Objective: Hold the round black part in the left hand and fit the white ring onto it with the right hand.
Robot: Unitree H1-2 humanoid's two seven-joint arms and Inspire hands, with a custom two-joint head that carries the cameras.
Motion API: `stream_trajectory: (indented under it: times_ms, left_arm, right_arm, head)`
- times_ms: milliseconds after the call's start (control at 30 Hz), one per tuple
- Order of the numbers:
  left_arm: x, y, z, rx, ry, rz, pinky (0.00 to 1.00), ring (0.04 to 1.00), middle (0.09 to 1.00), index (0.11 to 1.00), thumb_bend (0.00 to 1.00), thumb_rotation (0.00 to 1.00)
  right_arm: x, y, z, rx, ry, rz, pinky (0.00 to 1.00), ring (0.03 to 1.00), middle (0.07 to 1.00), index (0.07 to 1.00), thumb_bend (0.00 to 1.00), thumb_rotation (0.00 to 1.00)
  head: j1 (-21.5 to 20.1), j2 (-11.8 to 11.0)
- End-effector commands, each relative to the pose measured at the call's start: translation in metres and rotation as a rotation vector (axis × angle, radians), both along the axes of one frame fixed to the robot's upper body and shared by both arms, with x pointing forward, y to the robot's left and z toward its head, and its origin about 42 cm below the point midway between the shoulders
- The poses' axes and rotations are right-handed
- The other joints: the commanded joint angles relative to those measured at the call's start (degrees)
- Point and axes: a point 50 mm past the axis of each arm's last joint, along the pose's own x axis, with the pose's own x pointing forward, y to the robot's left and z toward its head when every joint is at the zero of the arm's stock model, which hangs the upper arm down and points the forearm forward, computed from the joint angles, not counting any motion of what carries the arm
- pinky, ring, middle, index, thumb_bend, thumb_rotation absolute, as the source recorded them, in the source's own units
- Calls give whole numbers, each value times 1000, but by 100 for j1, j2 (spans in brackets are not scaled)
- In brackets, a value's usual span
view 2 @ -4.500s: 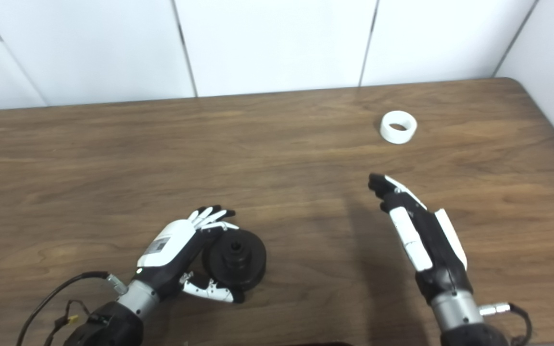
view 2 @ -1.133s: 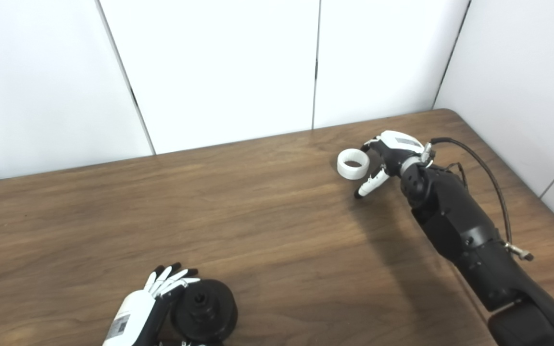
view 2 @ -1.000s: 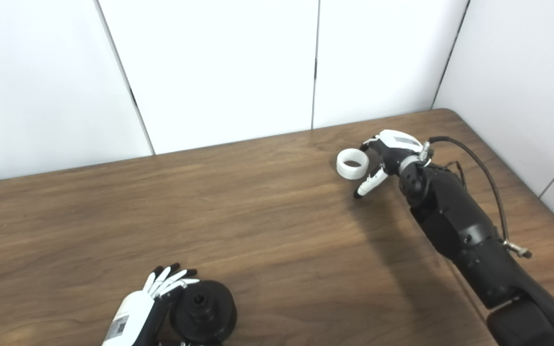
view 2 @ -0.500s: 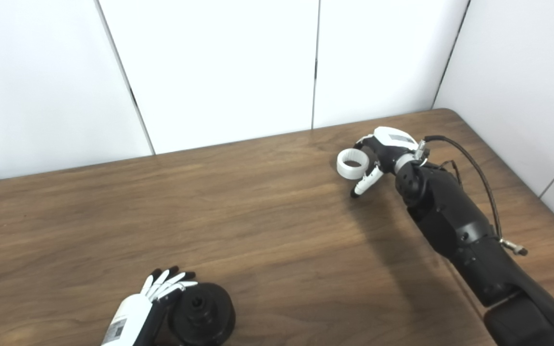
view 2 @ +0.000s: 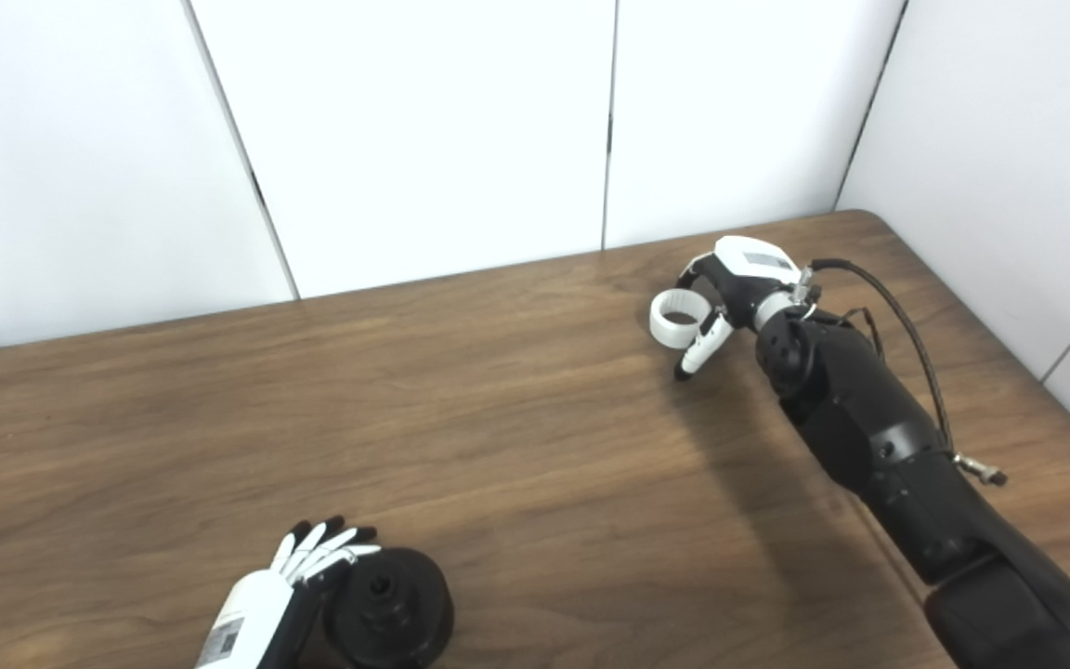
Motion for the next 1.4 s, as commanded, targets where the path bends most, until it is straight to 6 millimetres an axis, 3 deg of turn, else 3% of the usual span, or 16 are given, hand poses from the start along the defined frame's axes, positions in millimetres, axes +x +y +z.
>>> stream_trajectory:
  times_ms: [0,567,633,700,1167,1367]
  left_arm:
    - [-19,18,-26,109,144,15,1000,965,868,482,523,67]
    - [-21,18,-26,120,143,15,1000,959,866,483,522,67]
    - [-21,17,-26,117,143,15,1000,960,865,483,522,67]
    - [-22,17,-26,115,142,15,1000,958,863,483,522,67]
    - [-21,15,-24,111,142,15,1000,944,852,483,522,66]
    - [-22,9,-21,114,134,11,1000,942,850,484,522,68]
  right_arm:
    - [12,3,28,-34,-90,29,925,927,882,706,790,168]
    - [11,5,27,-46,-109,50,922,918,848,631,764,122]
    - [11,6,27,-46,-109,48,935,924,846,522,573,134]
    - [10,6,26,-47,-113,48,941,927,838,497,532,133]
    - [4,5,25,-93,-140,76,922,917,815,488,519,127]
    - [-10,10,46,-102,-239,111,897,904,805,486,521,129]
  head:
    - [-6,2]
    - [2,42]
    - [11,46]
    - [18,50]
    - [85,156]
    - [527,412]
